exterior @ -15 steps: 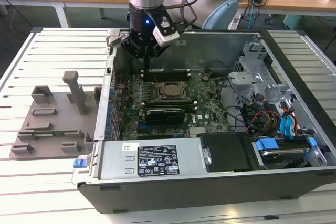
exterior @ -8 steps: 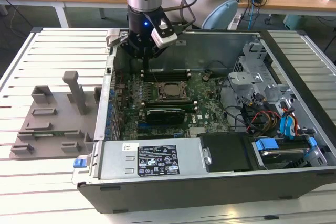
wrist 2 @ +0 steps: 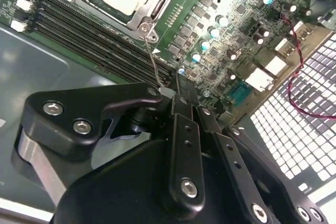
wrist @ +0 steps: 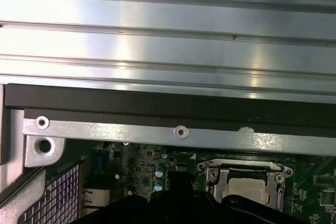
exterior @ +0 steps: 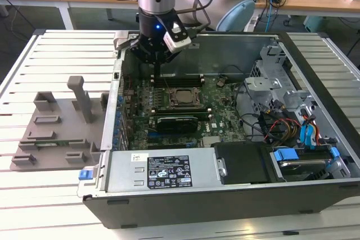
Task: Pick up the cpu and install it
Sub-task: 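Install the first cpu locking lever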
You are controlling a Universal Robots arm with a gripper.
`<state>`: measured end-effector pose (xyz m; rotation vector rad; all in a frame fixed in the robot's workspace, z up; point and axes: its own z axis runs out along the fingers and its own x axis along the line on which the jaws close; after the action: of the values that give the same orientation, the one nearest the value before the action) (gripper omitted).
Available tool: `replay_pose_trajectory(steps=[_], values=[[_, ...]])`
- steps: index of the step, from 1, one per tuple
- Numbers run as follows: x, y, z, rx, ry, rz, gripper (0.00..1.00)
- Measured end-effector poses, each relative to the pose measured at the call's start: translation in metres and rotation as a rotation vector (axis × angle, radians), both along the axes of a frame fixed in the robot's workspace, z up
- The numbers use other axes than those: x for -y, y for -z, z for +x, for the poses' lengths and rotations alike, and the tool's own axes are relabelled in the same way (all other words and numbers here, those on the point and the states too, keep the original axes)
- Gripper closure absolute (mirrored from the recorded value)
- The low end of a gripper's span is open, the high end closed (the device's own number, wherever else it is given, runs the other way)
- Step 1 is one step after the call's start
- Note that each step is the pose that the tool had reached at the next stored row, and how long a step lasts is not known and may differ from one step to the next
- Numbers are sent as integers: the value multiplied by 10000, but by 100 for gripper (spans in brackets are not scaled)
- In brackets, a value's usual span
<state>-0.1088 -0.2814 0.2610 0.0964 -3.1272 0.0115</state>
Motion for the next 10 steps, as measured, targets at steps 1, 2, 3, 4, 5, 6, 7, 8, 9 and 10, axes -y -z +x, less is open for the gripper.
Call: replay_pose_trajectory(steps=[1, 2, 3, 4, 5, 6, 7, 8, 9, 10], values=[[-1, 2, 4, -1, 0, -1, 89], [-2, 6, 10, -1, 1, -1, 89], [-2, 10, 16, 0, 0, 0, 89], [-3, 12, 19, 0, 0, 0, 89], [-3, 17, 25, 0, 0, 0, 89], [-3, 19, 28, 0, 0, -1, 89], [-3, 21, 32, 0, 0, -1, 89], [-3, 23, 36, -1, 1, 0, 89], [-3, 25, 40, -1, 0, -1, 89], [-3, 28, 49, -1, -1, -1, 89]])
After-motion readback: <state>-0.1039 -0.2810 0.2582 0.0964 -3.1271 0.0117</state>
